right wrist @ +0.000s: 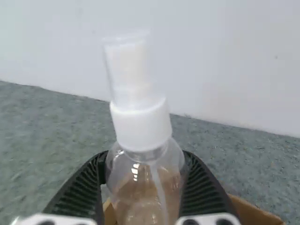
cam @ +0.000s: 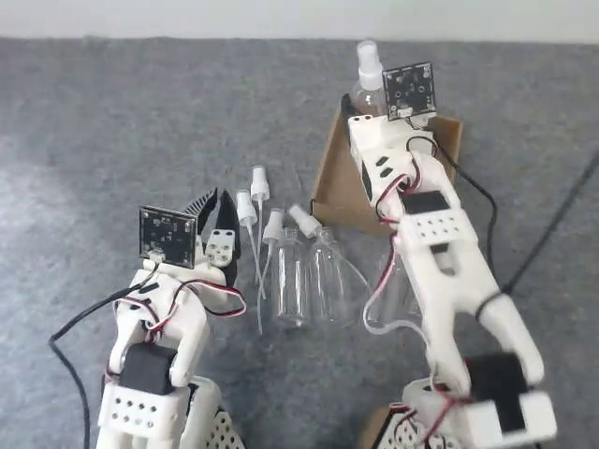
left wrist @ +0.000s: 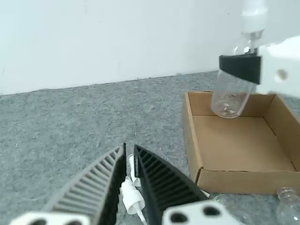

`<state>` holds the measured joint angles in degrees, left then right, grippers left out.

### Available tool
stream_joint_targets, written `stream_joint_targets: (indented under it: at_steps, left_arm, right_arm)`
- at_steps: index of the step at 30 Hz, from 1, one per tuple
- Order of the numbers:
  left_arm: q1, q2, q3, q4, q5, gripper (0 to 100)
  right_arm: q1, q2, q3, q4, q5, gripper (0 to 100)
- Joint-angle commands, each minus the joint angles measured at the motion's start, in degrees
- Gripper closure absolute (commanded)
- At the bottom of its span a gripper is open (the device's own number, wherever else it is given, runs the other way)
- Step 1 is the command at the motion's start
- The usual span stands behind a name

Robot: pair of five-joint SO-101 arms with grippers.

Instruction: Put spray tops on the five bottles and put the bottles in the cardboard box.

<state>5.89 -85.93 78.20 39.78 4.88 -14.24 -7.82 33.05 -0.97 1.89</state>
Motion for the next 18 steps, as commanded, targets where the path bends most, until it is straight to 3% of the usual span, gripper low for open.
stream_joint_targets:
  at_steps: [1, 8, 14, 18]
  left_arm:
    - [-0.4, -0.7, -0.4, -1.8, -0.1, 99]
    - [-0.4, -0.7, -0.4, -1.8, -0.1, 99]
    - [-0.4, -0.7, -0.4, -1.8, -0.1, 99]
    - [-0.4, -0.7, -0.4, -1.8, -0.1, 99]
  right_arm:
    - [1.5, 7.5, -8.9, -7.7, -0.7, 99.3]
    - [1.3, 20.1, -18.0, -7.6, -0.8, 99.3]
    - [1.7, 26.5, -22.2, -7.6, -10.1, 99.3]
    - [1.5, 28.6, -22.6, -7.7, -9.1, 99.3]
